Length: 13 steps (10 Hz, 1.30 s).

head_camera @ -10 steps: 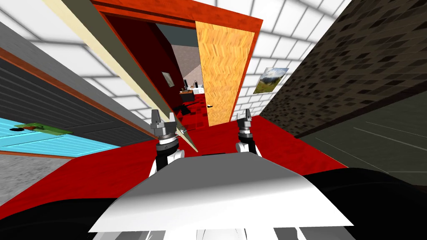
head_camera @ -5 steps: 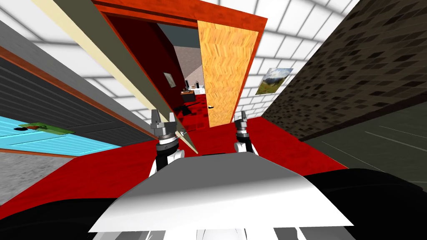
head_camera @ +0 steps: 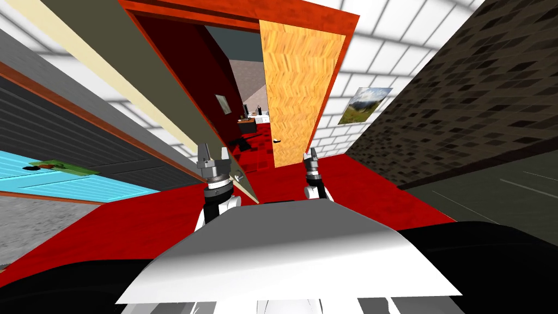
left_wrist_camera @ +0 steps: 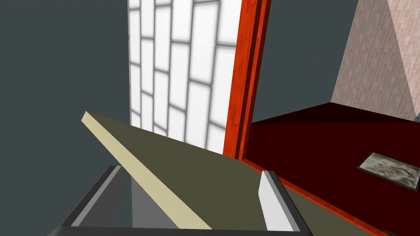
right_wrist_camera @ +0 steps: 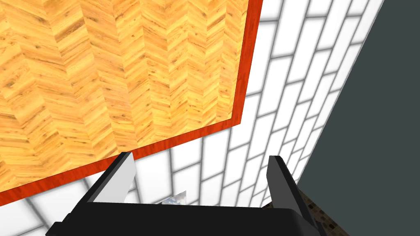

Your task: Pull the door open

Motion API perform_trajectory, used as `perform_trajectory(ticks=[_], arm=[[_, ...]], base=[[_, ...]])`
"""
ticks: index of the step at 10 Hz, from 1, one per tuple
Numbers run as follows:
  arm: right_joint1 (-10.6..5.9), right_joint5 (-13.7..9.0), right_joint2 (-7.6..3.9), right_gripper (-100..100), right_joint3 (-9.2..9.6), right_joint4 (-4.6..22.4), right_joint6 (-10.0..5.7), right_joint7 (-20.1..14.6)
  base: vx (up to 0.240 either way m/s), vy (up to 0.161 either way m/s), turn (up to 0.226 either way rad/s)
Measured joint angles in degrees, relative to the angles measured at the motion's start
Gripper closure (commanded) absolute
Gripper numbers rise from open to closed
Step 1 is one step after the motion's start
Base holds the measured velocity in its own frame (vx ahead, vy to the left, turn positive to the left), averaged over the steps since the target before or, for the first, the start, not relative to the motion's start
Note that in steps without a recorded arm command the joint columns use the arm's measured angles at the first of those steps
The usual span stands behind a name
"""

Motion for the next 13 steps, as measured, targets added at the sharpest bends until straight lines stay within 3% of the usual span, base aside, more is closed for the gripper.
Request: perform_trajectory(ticks=[7, 9, 13], arm=[[-3.75, -0.5, -0.66, -100, 1.02, 9.5, -1.33, 0.8], [-4.99, -0.7, -1.03, -100, 1.15, 13.1, -2.33, 0.9], [-7.17, -0.9, -0.91, -100, 1.94, 19.2, -3.35, 1.6]], base=[[0.101, -0.001, 0.041], [0.098, -0.014, 0.039], [0.105, 0.0, 0.036]])
